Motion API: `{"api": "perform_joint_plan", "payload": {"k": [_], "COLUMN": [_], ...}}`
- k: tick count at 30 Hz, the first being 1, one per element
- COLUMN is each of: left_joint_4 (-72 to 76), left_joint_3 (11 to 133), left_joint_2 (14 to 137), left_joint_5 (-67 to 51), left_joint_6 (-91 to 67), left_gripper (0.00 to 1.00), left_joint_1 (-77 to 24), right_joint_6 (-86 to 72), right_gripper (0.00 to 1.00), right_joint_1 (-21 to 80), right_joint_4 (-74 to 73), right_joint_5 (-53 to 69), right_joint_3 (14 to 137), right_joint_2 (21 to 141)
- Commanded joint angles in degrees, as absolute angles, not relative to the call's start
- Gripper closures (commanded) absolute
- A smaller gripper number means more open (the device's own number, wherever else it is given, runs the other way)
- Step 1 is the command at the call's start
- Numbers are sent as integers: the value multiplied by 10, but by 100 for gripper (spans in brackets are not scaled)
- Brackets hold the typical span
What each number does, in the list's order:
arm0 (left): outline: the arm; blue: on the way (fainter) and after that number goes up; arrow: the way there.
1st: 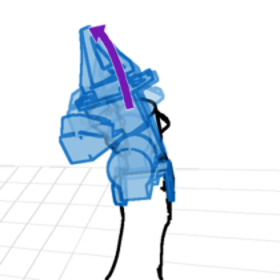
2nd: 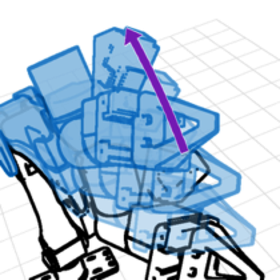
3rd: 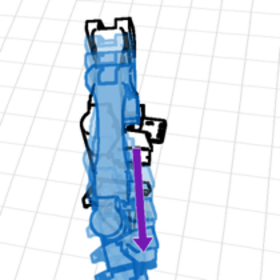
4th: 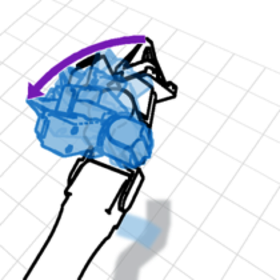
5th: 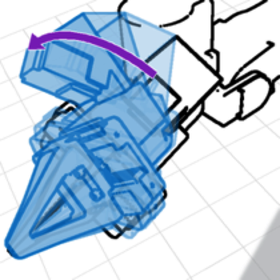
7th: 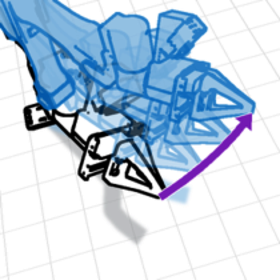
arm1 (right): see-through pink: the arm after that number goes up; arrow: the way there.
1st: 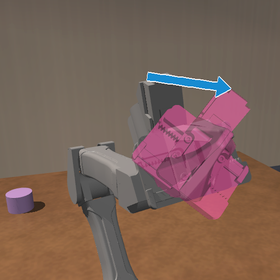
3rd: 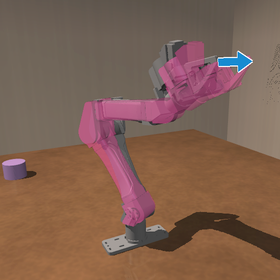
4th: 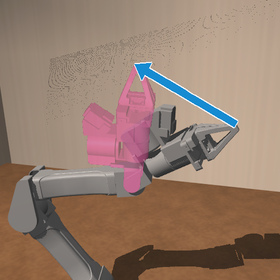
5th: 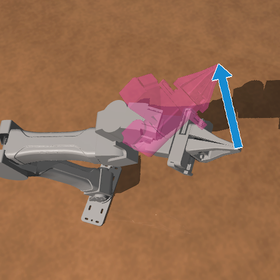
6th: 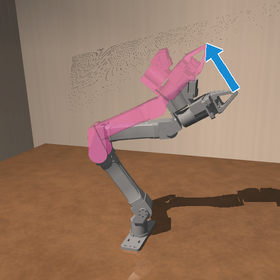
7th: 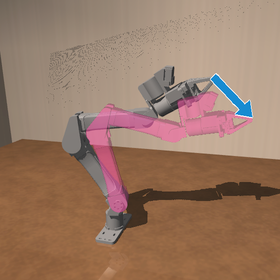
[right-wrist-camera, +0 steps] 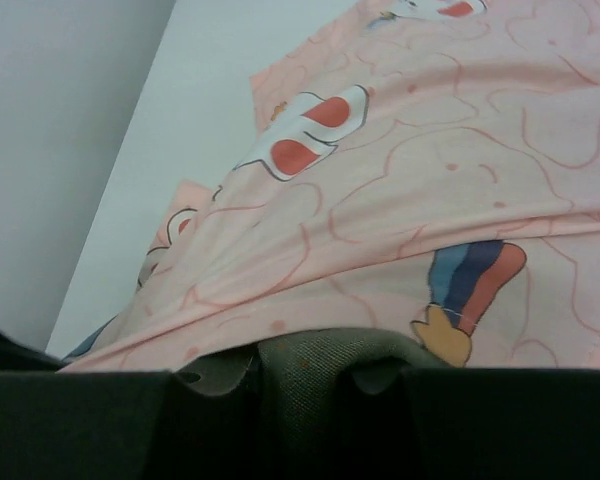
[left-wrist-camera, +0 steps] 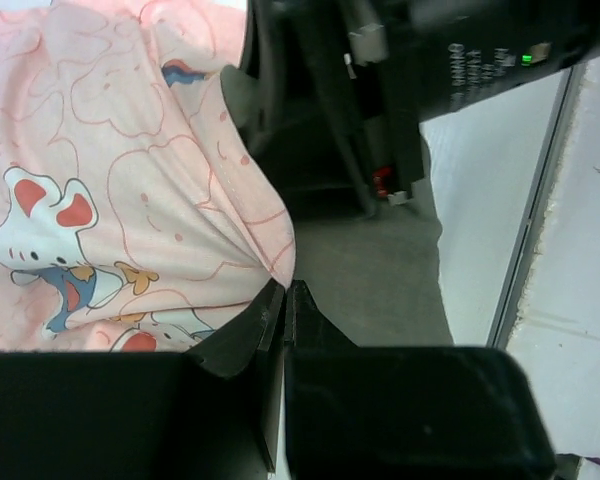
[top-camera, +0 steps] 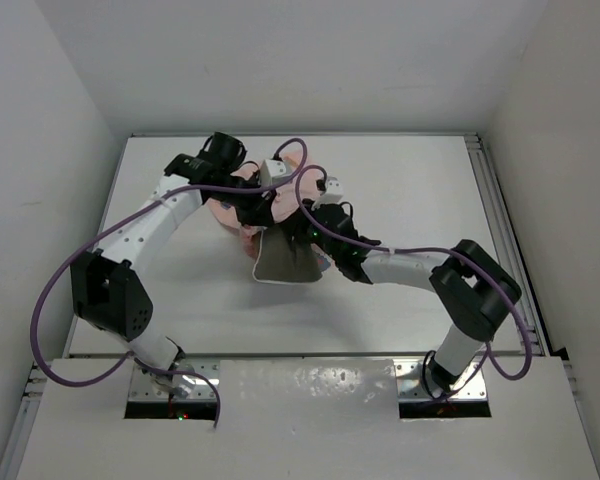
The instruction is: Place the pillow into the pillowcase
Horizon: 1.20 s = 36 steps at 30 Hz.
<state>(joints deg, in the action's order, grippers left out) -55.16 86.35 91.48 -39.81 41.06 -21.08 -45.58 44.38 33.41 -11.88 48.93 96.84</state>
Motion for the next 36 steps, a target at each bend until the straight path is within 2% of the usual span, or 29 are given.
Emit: {"api": "perform_joint_plan", "payload": {"k": [1, 5, 10, 11, 13, 15, 17, 20, 22, 24, 26, 27, 28, 29, 32, 33, 34, 36], "left_joint_4": [-583, -576, -558, -546, -504, -470, -422, -393, -415, -458, -488, -505, -509, -505, -464, -432, -414, -370], "left_joint_3": [856, 827, 804, 802, 799, 794, 791, 789, 795, 800, 802, 803, 802, 799, 777, 761, 755, 738], "left_joint_2": [889, 888, 888, 889, 886, 886, 886, 897, 905, 904, 899, 897, 896, 892, 892, 892, 894, 897], "left_joint_5": [-475, -448, -439, -439, -425, -411, -389, -369, -405, -449, -467, -465, -460, -449, -400, -391, -382, -343], "left_joint_6": [425, 436, 426, 422, 390, 363, 326, 301, 314, 349, 386, 395, 403, 401, 372, 362, 341, 317], "left_gripper": [100, 100, 100, 100, 100, 100, 100, 100, 100, 100, 100, 100, 100, 100, 100, 100, 100, 100], "left_joint_1": [-221, -221, -221, -221, -222, -221, -221, -222, -222, -225, -226, -226, -226, -226, -225, -224, -225, -224], "right_joint_6": [-541, -581, -607, -613, -587, -520, -477, -450, -471, -506, -566, -573, -577, -583, -579, -576, -560, -539], "right_gripper": [100, 100, 100, 100, 100, 100, 100, 100, 100, 100, 100, 100, 100, 100, 98, 91, 66, 42], "right_joint_1": [418, 411, 405, 403, 407, 429, 446, 447, 436, 424, 404, 398, 391, 389, 386, 385, 384, 383], "right_joint_4": [358, 372, 306, 330, 473, 574, 634, 655, 648, 619, 483, 422, 301, 248, 157, 149, 149, 149], "right_joint_5": [-203, -216, -253, -248, -218, -209, -209, -199, -221, -239, -249, -251, -259, -264, -249, -244, -231, -213], "right_joint_3": [517, 504, 538, 529, 504, 502, 500, 503, 511, 531, 585, 614, 642, 692, 719, 713, 698, 681], "right_joint_2": [972, 982, 1012, 1015, 1022, 1025, 1022, 1024, 1040, 1055, 1079, 1091, 1102, 1133, 1172, 1175, 1172, 1160]}}
